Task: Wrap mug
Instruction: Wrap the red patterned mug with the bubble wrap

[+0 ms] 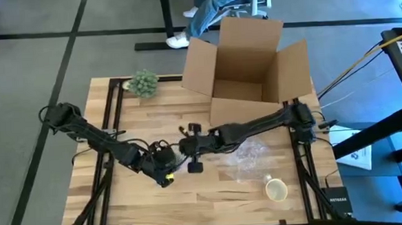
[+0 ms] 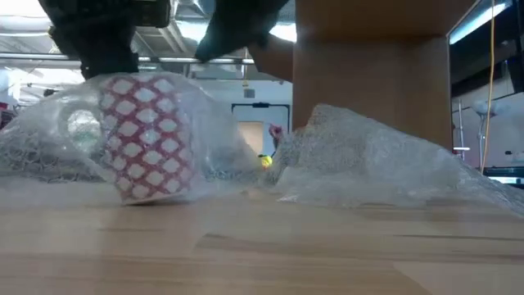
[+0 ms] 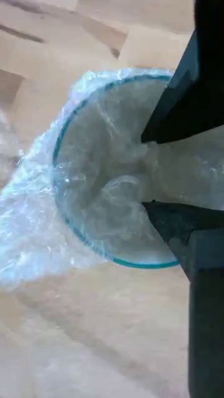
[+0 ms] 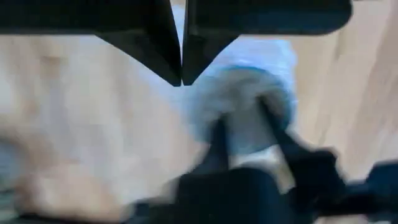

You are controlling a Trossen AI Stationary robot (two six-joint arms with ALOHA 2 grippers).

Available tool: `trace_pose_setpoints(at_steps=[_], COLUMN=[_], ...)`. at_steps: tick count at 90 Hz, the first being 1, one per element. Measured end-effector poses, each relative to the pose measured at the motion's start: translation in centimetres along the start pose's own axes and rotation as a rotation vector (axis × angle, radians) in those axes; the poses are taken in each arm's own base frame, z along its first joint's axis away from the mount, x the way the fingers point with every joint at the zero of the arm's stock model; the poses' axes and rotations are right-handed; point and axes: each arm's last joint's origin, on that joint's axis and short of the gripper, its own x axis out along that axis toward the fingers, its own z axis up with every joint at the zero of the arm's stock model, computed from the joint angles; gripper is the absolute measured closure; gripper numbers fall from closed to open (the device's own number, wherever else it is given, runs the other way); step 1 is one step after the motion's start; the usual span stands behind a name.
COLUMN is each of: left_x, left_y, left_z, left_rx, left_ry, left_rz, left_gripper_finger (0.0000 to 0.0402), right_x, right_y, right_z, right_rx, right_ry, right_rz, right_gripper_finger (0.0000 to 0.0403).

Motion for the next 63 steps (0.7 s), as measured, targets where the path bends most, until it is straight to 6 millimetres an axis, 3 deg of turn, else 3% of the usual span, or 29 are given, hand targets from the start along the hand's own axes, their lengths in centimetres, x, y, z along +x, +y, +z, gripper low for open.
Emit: trace_pose_setpoints(at_steps=[21,42,63], left_x=[0.2,0.1,0.0], left_y=[0.1,0.0,0.0], left_z=[-0.2,-0.1,0.0], left_rx=[0.007,0.006,0.001], left_ry=[0.027,0.013,0.005], left_rz=[-0.002,-0.006,-0.012], left_gripper_finger=[0.0255,0.0255,0.0255], right_x=[2.5,2.7,4.3], right_y=[-0.6,-0.2,1.2], right_z=[-1.9,-2.3,-4.6], right_rx=[0.02,0.063,0.068], right_ry=[0.049,0.063,0.103], right_rz=[-0.037,0.015,0.112], right_gripper_finger=[0.0402,0.0402,0.0402])
